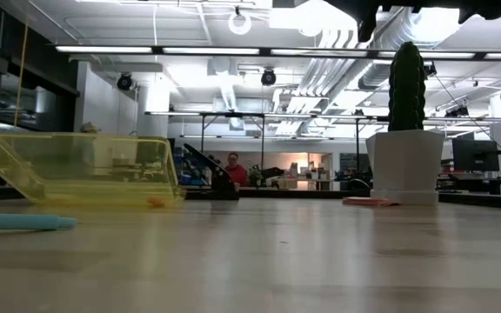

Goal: Pack school essentials
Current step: Put the red scissors into the yellow supply box

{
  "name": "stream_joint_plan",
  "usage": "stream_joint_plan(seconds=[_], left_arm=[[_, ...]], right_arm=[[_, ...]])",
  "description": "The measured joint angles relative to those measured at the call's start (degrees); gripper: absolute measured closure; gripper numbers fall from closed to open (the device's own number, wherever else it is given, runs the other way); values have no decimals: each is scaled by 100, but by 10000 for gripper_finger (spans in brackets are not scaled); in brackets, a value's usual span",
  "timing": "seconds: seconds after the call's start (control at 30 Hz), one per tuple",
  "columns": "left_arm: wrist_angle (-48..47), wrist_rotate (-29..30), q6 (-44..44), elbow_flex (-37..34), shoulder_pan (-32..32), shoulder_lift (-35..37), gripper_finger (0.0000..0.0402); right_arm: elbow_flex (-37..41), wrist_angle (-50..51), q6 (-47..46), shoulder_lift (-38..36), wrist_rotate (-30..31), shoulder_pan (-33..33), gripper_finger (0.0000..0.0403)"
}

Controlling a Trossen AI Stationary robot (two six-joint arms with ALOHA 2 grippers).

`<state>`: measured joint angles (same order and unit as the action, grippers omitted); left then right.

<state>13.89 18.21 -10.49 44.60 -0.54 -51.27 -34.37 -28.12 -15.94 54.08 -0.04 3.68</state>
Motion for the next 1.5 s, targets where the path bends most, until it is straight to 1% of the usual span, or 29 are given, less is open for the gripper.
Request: stream_joint_plan(seconds=[0.17, 0.23, 0.33, 0.43, 0.57, 0.63, 0.7, 0.77, 0.93, 1.07, 1.23, 1.43, 1.5], left_arm=[[-14, 154, 26, 0, 3, 0, 398], [-304, 284, 123, 87, 34, 0, 398], [-1412, 482, 269, 460, 189, -4, 398], [-2810, 413, 322, 809, 422, 0, 398], [-4547, 140, 75, 873, 624, -122, 398], [-5373, 172, -31, 870, 675, -229, 398], [-5882, 239, -145, 862, 691, -407, 398], [-5971, 237, -179, 752, 691, -547, 398], [-5604, 74, -151, 343, 689, -839, 398], [-5307, -233, -391, 92, 690, -1090, 398], [-5300, -325, -637, -33, 687, -1367, 398], [-5252, -978, -668, -33, 674, -1501, 398], [-5248, -1114, -692, -33, 675, -1543, 398]], right_arm=[[0, 0, -48, 0, -1, 2, 199], [0, 0, -49, 0, -1, 4, 199], [0, 0, -49, 0, -1, 3, 199], [0, 0, -50, 0, -1, 4, 199], [0, 8, -50, 0, -1, 2, 199], [0, 31, -50, 0, 1, 2, 199], [0, 55, -50, 2, 1, 2, 199], [0, 55, -50, 2, 3, 2, 199], [0, 89, -50, 2, 162, 2, 199], [0, 94, -180, 2, 170, 2, 199], [0, 143, -201, 2, 174, 2, 199], [0, 193, -201, 2, 176, 2, 199], [0, 226, -201, 2, 176, 2, 199]])
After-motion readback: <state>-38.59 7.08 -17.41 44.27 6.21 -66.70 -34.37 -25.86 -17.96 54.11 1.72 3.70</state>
